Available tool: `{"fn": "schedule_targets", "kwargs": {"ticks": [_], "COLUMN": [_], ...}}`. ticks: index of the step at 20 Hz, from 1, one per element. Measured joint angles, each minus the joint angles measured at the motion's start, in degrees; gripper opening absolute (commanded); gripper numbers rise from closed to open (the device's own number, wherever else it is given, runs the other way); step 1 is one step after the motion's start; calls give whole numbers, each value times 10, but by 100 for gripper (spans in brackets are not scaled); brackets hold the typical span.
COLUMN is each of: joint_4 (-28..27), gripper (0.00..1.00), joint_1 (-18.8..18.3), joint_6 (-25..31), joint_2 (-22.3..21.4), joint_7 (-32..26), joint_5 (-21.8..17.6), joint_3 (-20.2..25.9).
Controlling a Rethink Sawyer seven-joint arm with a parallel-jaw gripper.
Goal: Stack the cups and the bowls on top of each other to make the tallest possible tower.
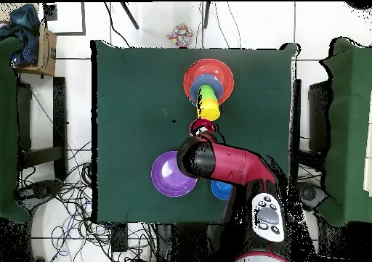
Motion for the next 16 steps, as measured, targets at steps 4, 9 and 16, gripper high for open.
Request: {"fn": "schedule_targets", "kwargs": {"ticks": [4,9,16], "joint_4": [14,22,23], "gripper": [0,0,0], "joint_1": [-25,-41,-45], "joint_6": [-12,-41,-90], "joint_2": [-14,-19,-17], "joint_7": [0,0,0], "joint_5": [5,9,10], "joint_3": [27,47,64]}}
